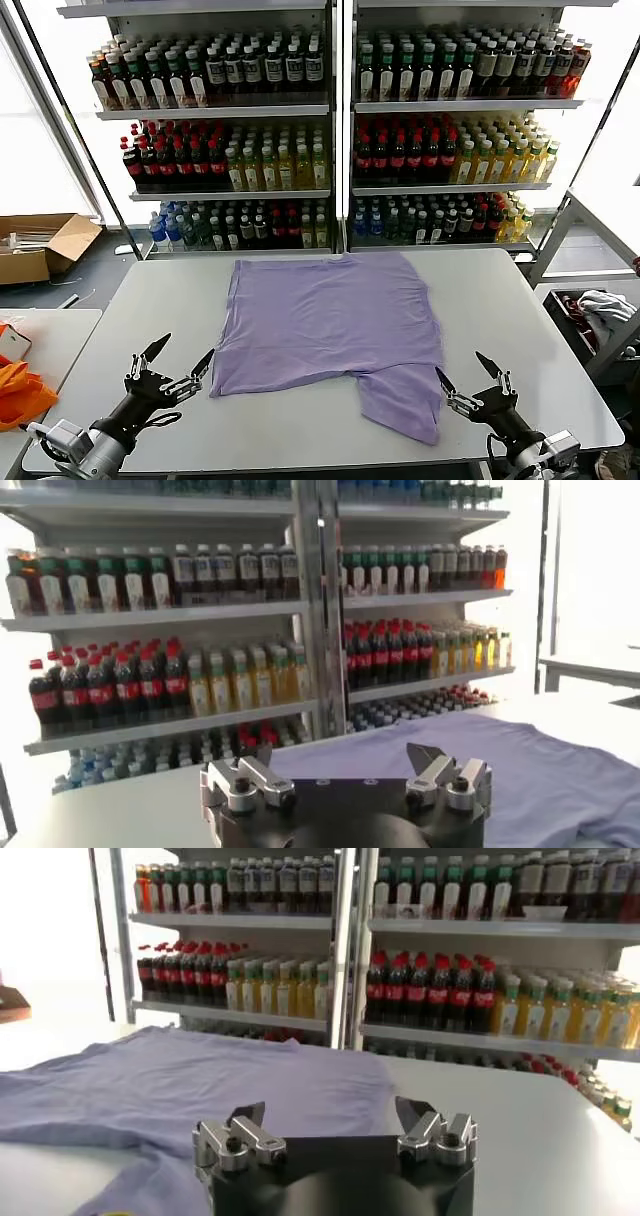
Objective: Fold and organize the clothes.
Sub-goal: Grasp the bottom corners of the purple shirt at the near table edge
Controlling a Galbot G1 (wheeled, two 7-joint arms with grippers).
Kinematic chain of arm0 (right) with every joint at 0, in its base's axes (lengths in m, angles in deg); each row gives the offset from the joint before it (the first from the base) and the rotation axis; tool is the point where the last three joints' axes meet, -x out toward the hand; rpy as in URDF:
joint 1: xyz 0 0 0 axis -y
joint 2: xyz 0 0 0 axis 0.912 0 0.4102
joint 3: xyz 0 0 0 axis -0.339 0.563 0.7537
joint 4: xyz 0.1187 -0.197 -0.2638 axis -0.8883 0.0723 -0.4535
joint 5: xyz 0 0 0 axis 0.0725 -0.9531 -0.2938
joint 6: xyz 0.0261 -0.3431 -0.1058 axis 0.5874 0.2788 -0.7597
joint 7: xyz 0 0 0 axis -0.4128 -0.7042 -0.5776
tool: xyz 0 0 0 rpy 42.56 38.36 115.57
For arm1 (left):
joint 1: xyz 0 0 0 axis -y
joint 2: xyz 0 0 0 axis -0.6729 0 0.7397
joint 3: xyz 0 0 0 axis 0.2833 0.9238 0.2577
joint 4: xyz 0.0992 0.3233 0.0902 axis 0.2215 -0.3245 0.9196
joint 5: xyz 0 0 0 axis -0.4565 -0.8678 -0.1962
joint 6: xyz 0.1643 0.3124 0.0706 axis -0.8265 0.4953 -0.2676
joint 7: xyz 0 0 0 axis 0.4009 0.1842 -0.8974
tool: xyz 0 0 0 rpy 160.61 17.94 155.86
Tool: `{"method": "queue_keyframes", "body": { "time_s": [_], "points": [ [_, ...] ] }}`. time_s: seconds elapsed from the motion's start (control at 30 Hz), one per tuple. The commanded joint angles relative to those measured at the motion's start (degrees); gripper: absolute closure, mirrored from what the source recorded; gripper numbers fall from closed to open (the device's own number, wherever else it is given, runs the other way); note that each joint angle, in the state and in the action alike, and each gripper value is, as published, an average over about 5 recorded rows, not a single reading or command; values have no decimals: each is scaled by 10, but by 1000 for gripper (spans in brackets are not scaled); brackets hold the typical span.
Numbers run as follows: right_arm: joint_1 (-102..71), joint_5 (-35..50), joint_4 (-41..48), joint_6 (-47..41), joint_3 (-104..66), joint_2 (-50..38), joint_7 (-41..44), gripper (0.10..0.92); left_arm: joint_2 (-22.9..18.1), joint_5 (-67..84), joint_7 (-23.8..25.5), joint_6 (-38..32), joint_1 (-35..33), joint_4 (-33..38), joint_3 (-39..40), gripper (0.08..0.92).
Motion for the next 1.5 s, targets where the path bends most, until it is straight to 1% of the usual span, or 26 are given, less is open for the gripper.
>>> {"method": "queue_keyframes", "body": {
  "time_s": [0.03, 0.27, 0.63, 0.7, 0.83, 1.1, 1.2, 1.3, 1.5],
  "points": [
    [-17, 15, -13, -36, 29, -31, -29, 203, 103, 51, -99, 125, 35, -36, 104, 177],
    [-43, 11, -18, -46, 39, -8, -45, 203, 113, 38, -132, 145, 67, -89, 147, 177],
    [-45, 12, -7, -55, 75, 18, -68, 204, 104, 61, -128, 144, 93, -131, 160, 177],
    [-40, 9, -2, -57, 84, 22, -69, 220, 104, 65, -129, 144, 97, -136, 162, 177],
    [-29, -1, 11, -52, 93, 29, -64, 311, 102, 67, -129, 145, 105, -150, 166, 177],
    [-16, -7, 18, -42, 109, 35, -52, 545, 97, 68, -122, 144, 93, -152, 166, 177],
    [-15, -8, 15, -34, 109, 33, -41, 632, 97, 67, -121, 144, 85, -147, 166, 189],
    [-17, -10, 13, -29, 108, 31, -35, 719, 96, 66, -119, 144, 81, -144, 166, 250],
    [-19, -13, 12, -19, 106, 30, -22, 883, 88, 65, -114, 143, 74, -135, 168, 423]
  ]
}}
